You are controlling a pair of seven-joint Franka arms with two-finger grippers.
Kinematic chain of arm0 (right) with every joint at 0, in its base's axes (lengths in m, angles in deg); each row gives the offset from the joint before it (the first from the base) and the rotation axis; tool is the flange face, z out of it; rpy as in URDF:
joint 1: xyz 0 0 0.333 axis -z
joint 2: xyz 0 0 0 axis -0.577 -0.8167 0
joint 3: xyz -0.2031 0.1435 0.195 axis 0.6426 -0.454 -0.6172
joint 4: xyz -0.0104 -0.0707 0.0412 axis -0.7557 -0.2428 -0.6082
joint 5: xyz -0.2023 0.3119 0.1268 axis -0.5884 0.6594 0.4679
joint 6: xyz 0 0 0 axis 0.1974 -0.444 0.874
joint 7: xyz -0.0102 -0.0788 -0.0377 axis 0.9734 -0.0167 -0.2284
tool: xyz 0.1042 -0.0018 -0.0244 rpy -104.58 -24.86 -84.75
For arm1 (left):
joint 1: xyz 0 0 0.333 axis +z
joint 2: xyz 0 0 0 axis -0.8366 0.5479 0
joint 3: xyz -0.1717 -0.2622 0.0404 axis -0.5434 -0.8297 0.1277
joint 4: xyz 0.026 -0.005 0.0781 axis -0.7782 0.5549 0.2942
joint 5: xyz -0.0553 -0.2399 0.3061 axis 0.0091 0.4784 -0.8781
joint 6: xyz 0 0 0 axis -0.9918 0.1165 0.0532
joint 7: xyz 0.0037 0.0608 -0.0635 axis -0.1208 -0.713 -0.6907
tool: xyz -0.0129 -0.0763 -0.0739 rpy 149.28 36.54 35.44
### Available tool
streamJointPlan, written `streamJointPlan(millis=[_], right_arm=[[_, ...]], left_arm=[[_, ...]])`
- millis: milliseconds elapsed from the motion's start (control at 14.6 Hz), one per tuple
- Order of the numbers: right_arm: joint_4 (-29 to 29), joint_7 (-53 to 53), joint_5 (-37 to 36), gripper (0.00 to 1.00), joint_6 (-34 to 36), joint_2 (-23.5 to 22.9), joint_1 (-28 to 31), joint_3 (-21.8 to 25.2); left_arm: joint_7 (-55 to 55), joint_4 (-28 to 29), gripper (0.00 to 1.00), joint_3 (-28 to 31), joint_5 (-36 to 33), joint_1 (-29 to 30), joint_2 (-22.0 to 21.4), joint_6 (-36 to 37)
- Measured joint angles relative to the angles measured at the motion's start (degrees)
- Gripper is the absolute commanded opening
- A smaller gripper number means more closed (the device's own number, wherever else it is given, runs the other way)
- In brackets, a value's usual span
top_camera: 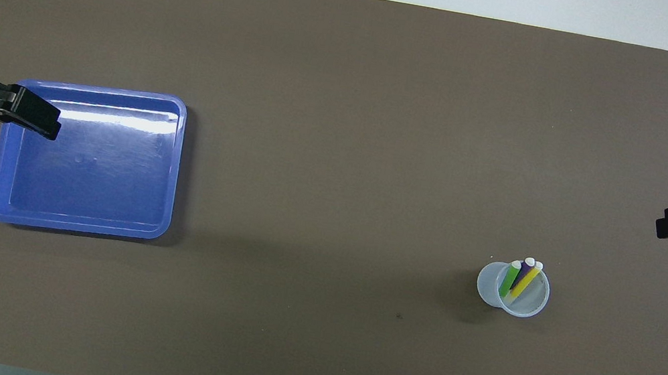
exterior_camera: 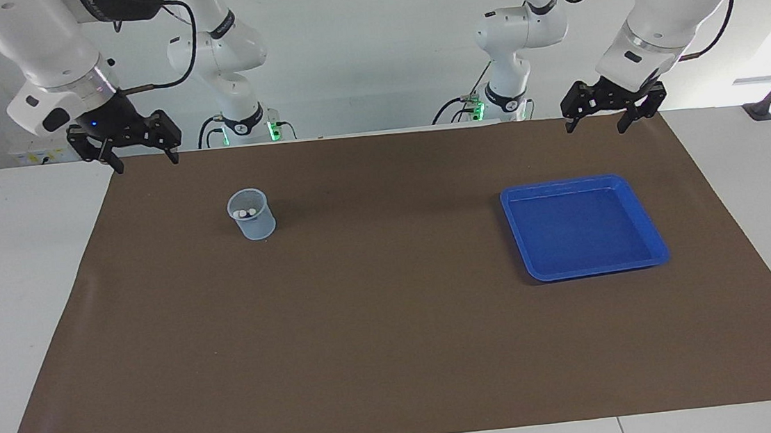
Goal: Right arm passes pens to left for tray arrangement
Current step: 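Move the right gripper toward the clear cup of pens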
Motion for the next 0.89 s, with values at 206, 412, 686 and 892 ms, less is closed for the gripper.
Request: streamJointPlan(millis=[206,412,686,892], right_arm=[[0.00,0.00,0.02,1.00,0.00,0.00,-0.04,-0.02],[-0.04,0.00,0.03,1.00,0.03,0.00,-0.10,-0.15],[-0.52,-0.12,0.28,1.00,2.55,0.13,-0.30,-0.24],[-1.59,-1.05,1.37,1.00,2.77,0.63,-1.58,-0.56]], left_arm=[[0.00,0.00,1.00,0.00,0.00,0.00,0.00,0.00],[0.00,0.00,1.00,0.00,0.00,0.00,0.00,0.00],[0.00,0.00,1.00,0.00,0.00,0.00,0.00,0.00],[0.00,0.00,1.00,0.00,0.00,0.00,0.00,0.00]])
